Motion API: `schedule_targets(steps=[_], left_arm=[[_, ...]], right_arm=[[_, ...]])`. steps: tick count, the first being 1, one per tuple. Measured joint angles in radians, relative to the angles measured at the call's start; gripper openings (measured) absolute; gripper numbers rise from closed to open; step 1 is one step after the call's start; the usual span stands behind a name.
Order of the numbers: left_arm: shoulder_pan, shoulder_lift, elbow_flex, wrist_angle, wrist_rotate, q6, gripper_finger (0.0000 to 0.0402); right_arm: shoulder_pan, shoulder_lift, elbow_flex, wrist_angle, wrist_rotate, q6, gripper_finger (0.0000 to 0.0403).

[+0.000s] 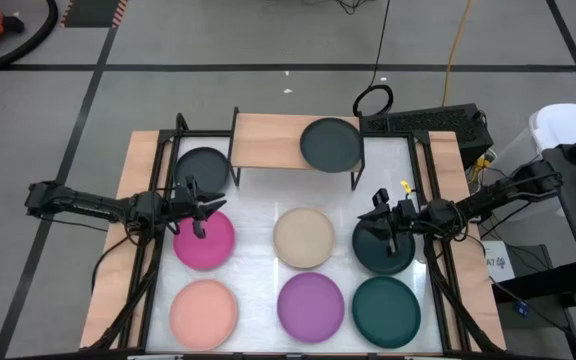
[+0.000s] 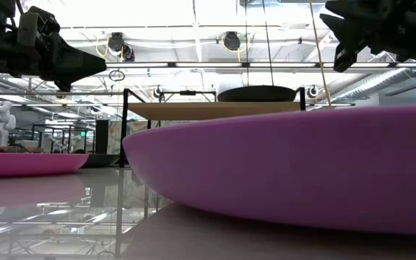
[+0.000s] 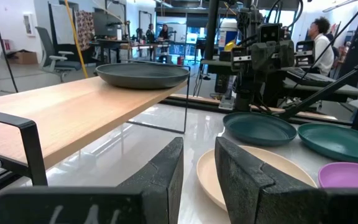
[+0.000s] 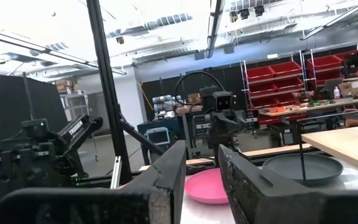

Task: Place and stack plates onto a shelf
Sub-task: Stack the light brown plate on top of the black plate on the shelf

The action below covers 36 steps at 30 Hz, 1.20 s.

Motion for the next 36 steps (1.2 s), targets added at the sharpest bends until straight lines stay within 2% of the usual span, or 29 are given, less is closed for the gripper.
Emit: schedule_targets(steps=[12, 20, 27, 31, 36], left_arm=[[0.0, 0.0, 0.0, 0.003, 0.0, 0.007, 0.0097], [0.0, 0.0, 0.0, 0.072, 0.0, 0.081, 0.0097], [0.0, 0.0, 0.0, 0.09, 0.0, 0.067, 0.0097], [0.0, 0.0, 0.0, 0.148, 0.0, 0.065, 0.0097], [0.0, 0.0, 0.001, 0.306, 0.0, 0.073, 0.0097]], right_arm=[[0.0, 0.0, 0.0, -0.005, 0.0, -0.021, 0.0082], [0.0, 0.0, 0.0, -0.007, 0.007, -0.031, 0.0082], [0.0, 0.0, 0.0, -0.008, 0.008, -0.007, 0.0082], [0.0, 0.0, 0.0, -0.007, 0.029, -0.009, 0.0082], [0.0, 0.0, 0.0, -0.008, 0.059, -0.012, 0.0082]])
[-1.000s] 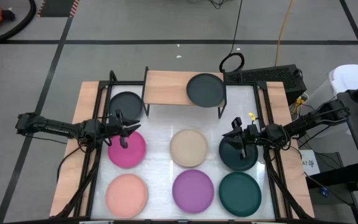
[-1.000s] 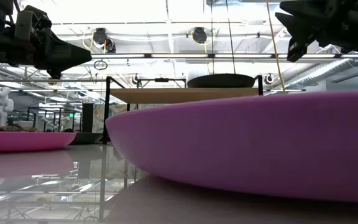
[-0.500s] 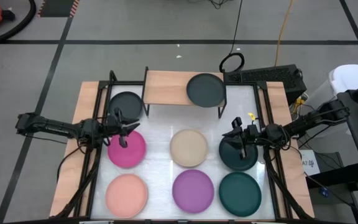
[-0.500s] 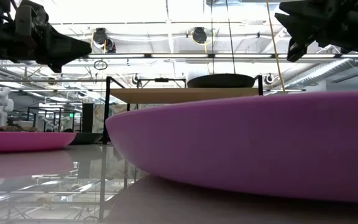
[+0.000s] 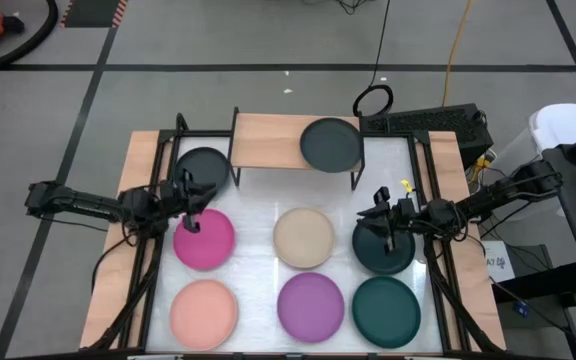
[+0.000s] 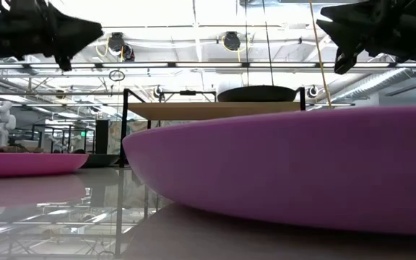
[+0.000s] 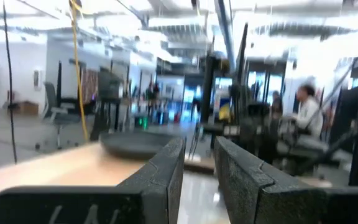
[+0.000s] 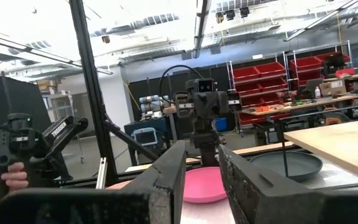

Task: Place and stack plates onto a shelf
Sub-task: Stack the light brown plate on top of the black plate on the shelf

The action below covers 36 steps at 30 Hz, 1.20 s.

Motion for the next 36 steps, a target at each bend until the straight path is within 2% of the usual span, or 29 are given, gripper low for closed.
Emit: schedule_targets(steps=[6, 12, 25, 30, 36], left_arm=[[0.001, 0.001, 0.0, 0.074, -0.001, 0.007, 0.0097], [0.023, 0.001, 0.0, 0.092, -0.078, 0.087, 0.0097], [0.031, 0.001, 0.0, 0.121, -0.08, 0.076, 0.0097], [0.031, 0.001, 0.0, 0.051, -0.083, 0.168, 0.0097], [0.038, 0.008, 0.0, -0.022, -0.126, 0.22, 0.0097]], right_arm=[[0.0, 0.0, 0.0, -0.027, -0.003, -0.005, 0.0082], [0.0, 0.0, 0.0, -0.06, -0.005, 0.047, 0.0082], [-0.001, 0.0, 0.0, -0.148, 0.001, 0.065, 0.0082], [-0.002, 0.0, 0.0, -0.155, 0.075, 0.015, 0.0082], [-0.002, 0.0, 0.0, -0.155, 0.085, -0.006, 0.0082]])
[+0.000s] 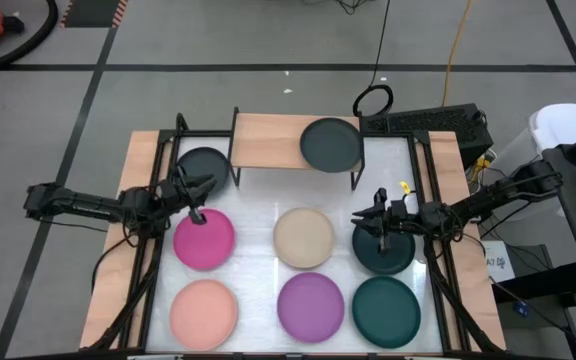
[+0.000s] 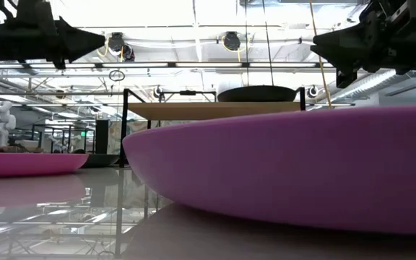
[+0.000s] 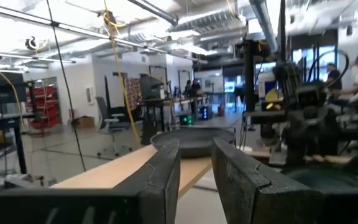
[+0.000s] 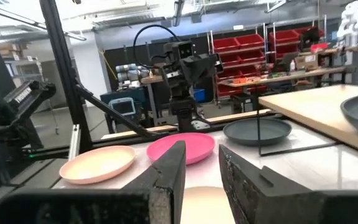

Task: Place and stack plates onto a shelf
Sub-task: Stack the light brown plate on top of the black plate on the shelf

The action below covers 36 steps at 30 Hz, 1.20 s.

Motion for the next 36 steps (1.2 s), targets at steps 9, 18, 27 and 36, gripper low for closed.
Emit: schedule_targets(steps=[9, 18, 27, 36], left_arm=[[0.002, -0.001, 0.0, 0.007, 0.097, 0.051, 0.0097], [0.002, -0.001, 0.0, 0.015, 0.217, -0.061, 0.0097], [0.002, 0.045, 0.248, -0.478, 0.213, -0.085, 0.0097], [0.002, 0.325, 0.579, -0.888, 0.258, -0.09, 0.0097]], right_arm=[[-0.013, 0.0, 0.0, 0.026, 0.046, -0.034, 0.0082], [-0.014, 0.0, 0.0, 0.114, 0.042, -0.024, 0.0082], [-0.014, 0.0, 0.0, 0.163, 0.041, -0.029, 0.0082], [-0.014, 0.0, 0.0, 0.191, 0.041, -0.049, 0.0082]])
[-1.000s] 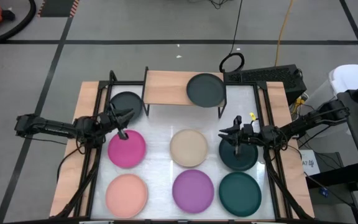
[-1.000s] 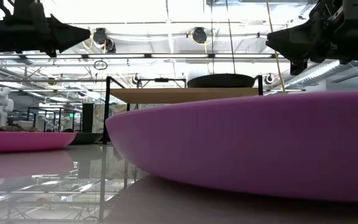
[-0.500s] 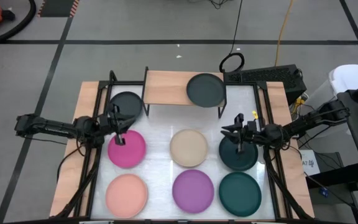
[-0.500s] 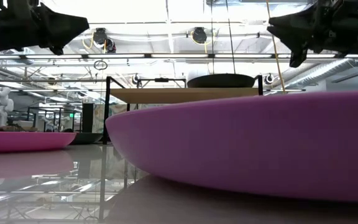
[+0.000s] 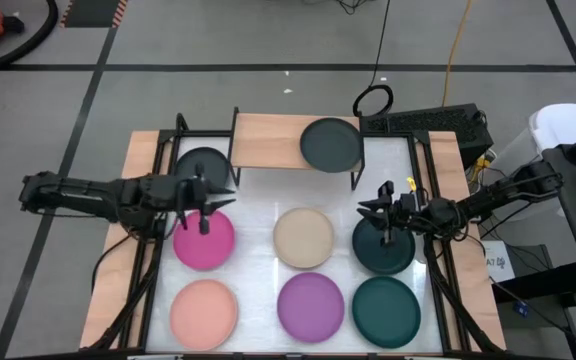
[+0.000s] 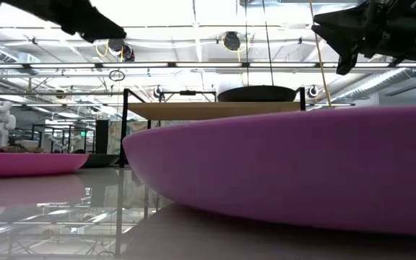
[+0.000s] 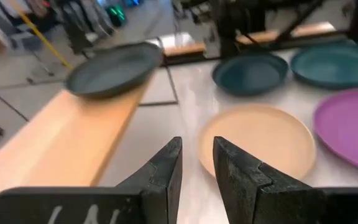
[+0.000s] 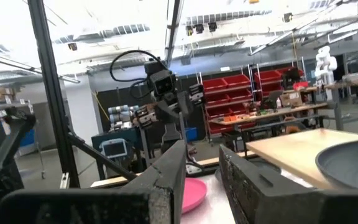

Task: Place and stack plates onto a shelf
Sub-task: Stack the light brown plate on top of the black plate on the shelf

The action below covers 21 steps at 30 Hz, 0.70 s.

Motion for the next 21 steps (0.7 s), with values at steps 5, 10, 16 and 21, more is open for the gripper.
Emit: schedule_targets(steps=[5, 10, 16, 21], left_arm=[[-0.022, 0.172, 0.023, 0.059, 0.074, -0.018, 0.0097], [-0.051, 0.323, 0.026, 0.287, 0.078, -0.019, 0.0097], [-0.058, 0.434, 0.026, 0.442, 0.076, -0.021, 0.0097], [-0.057, 0.482, 0.026, 0.512, 0.075, -0.022, 0.0097]], right_arm=[[0.0, 0.0, 0.0, 0.002, 0.0, -0.025, 0.0082], [0.0, 0.0, 0.0, 0.001, -0.002, -0.018, 0.0082], [0.0, 0.0, 0.0, -0.025, -0.004, -0.004, 0.0082], [0.0, 0.0, 0.0, -0.029, -0.003, -0.004, 0.0082]])
